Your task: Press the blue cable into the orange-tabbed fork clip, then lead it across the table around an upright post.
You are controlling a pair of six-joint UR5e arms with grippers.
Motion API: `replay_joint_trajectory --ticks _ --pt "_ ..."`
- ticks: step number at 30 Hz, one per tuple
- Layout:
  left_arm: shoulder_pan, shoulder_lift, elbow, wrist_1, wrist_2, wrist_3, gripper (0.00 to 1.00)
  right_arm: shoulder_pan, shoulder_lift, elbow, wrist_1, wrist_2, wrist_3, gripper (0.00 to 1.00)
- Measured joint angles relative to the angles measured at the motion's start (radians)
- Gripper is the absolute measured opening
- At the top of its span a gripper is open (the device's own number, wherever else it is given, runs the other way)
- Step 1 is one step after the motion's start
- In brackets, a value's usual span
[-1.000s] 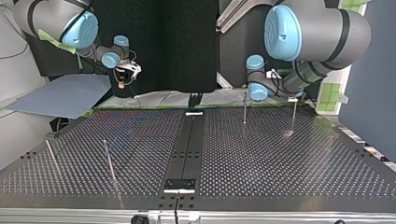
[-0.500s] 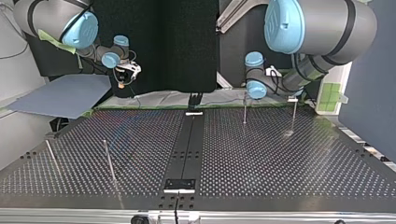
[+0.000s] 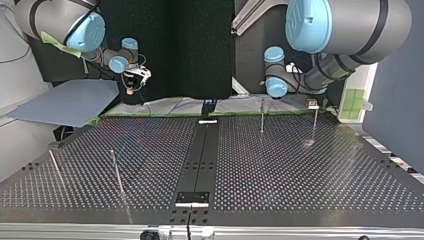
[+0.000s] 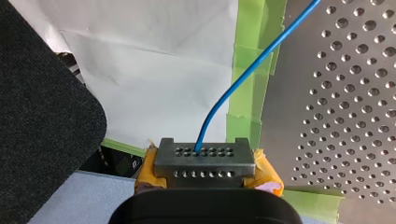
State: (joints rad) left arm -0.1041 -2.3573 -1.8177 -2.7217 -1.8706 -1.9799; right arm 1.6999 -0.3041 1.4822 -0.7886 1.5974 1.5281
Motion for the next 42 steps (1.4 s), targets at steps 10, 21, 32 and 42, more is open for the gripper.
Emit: replay_joint_trajectory --ticks 10,21,32,42 --pt "-0.008 0.031 -0.030 0.006 0.002 0.004 0.00 0.001 0.000 0.000 0.000 0.000 0.000 0.00" --pt "-0.014 0.040 -0.047 0.018 0.002 0.009 0.00 0.000 0.000 0.001 0.000 0.000 0.000 0.00" --pt "-0.023 0.070 -0.061 0.019 0.005 0.018 0.00 0.001 0.000 0.000 0.000 0.000 0.000 0.00" --pt "-0.026 0.092 -0.061 0.014 0.005 0.018 0.00 0.001 0.000 -0.001 0.000 0.000 0.000 0.00"
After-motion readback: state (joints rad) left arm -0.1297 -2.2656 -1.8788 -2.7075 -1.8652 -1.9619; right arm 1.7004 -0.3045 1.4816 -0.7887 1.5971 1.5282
